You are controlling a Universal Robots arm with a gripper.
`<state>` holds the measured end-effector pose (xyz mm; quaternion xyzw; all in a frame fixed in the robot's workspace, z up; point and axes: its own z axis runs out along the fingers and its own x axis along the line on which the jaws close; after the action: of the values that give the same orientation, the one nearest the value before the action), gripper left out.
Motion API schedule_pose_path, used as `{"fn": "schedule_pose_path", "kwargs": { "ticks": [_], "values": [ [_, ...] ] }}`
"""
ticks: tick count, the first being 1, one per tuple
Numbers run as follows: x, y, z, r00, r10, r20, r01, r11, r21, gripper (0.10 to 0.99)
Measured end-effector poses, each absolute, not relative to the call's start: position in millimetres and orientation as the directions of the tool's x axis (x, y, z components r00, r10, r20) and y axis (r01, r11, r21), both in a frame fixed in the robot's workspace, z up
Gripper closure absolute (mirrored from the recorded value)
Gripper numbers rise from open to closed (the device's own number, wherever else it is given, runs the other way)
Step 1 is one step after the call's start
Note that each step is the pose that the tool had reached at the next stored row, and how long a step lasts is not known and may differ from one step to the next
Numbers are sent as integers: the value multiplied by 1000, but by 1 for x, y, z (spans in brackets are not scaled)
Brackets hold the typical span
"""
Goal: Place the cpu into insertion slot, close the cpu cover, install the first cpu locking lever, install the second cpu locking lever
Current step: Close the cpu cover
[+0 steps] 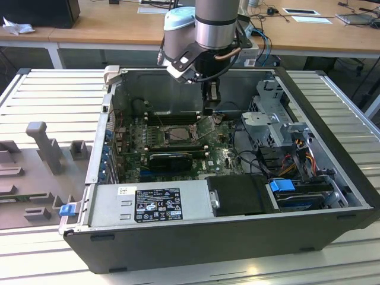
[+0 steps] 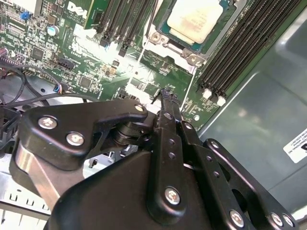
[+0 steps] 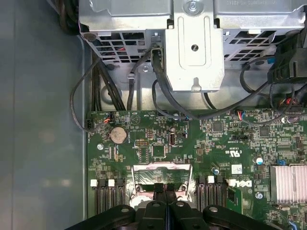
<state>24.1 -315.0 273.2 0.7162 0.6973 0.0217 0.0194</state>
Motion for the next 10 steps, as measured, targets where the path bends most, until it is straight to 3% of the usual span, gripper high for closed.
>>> {"fn": "schedule_pose_path", "kwargs": {
  "ticks": [10],
  "values": [
    [29,-315,273,27,1000,4,998,-27,58,980]
  ]
}}
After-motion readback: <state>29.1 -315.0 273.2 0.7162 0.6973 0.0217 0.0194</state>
